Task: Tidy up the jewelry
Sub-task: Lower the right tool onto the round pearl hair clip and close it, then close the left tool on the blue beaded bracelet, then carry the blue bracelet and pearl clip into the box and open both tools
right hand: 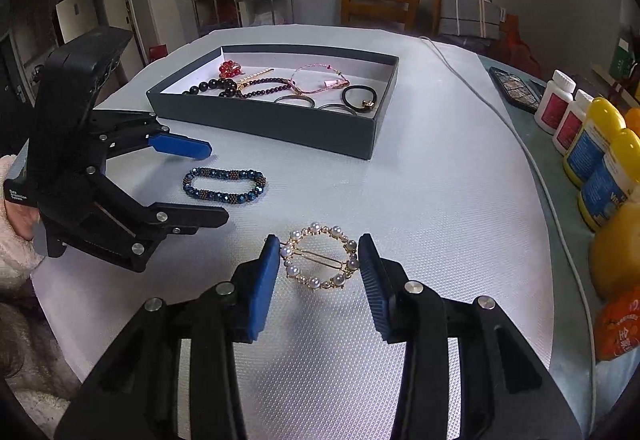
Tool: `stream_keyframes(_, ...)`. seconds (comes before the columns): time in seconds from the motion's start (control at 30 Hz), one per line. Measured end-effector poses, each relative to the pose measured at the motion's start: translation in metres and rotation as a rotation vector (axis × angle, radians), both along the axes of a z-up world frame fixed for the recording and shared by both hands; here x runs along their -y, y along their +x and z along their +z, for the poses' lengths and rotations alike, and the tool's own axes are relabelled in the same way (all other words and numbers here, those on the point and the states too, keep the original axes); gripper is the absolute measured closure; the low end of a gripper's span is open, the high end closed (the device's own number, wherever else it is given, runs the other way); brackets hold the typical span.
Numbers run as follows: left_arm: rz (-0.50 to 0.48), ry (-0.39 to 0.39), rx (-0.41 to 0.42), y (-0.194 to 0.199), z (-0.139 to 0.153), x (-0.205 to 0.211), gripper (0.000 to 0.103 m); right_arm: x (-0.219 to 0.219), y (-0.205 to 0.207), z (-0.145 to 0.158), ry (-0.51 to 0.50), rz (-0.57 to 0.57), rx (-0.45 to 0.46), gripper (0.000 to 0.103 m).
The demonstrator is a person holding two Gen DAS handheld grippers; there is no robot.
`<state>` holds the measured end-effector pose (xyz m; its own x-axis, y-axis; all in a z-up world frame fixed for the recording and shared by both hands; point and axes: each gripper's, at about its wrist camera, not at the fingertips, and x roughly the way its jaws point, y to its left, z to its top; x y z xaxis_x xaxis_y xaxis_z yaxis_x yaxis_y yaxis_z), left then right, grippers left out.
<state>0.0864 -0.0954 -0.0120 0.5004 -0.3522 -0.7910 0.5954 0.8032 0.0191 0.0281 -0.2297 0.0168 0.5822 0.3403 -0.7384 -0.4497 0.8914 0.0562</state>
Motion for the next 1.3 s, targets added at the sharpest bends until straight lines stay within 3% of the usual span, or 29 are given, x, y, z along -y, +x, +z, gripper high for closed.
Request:
stream_keyframes(0.1,0.046,-0.055,0.019,0.004,0.009,-0.011,0.023,0.000,-0.002,0.001,0.009,0.007,0.007,0.063)
stream_keyframes(0.13,0.061,-0.059,0.022,0.006,0.011,-0.014,0.028,-0.001,-0.002,0.001,0.012,0.008,0.008,0.063)
stream_keyframes(0.27,0.077,-0.015,0.001,0.013,0.003,-0.013,0.058,-0.002,-0.001,0.001,0.018,0.010,0.008,0.063)
stream_keyframes(0.5,-0.005,0.079,0.070,0.000,0.001,0.001,0.071,-0.002,-0.002,0.003,0.018,0.010,0.006,0.063)
stream_keyframes(0.57,-0.032,0.062,0.043,0.000,0.003,0.002,0.096,-0.004,-0.002,0.005,0.018,0.010,0.010,0.063)
stream_keyframes(0.67,-0.035,0.111,0.089,-0.006,0.001,0.007,0.096,-0.007,-0.001,0.010,0.017,0.014,0.018,0.063)
stream_keyframes(0.8,-0.018,0.073,0.082,-0.006,0.008,0.003,0.096,-0.018,-0.002,0.020,-0.001,0.037,0.046,0.063)
stream_keyframes(1.0,0.027,-0.005,0.173,-0.011,0.055,-0.019,0.096,-0.031,0.010,0.044,-0.022,0.052,0.103,0.063)
stream_keyframes(1.3,0.177,-0.024,0.325,0.021,0.115,-0.055,0.096,-0.063,0.067,0.093,0.027,0.064,0.194,0.063)
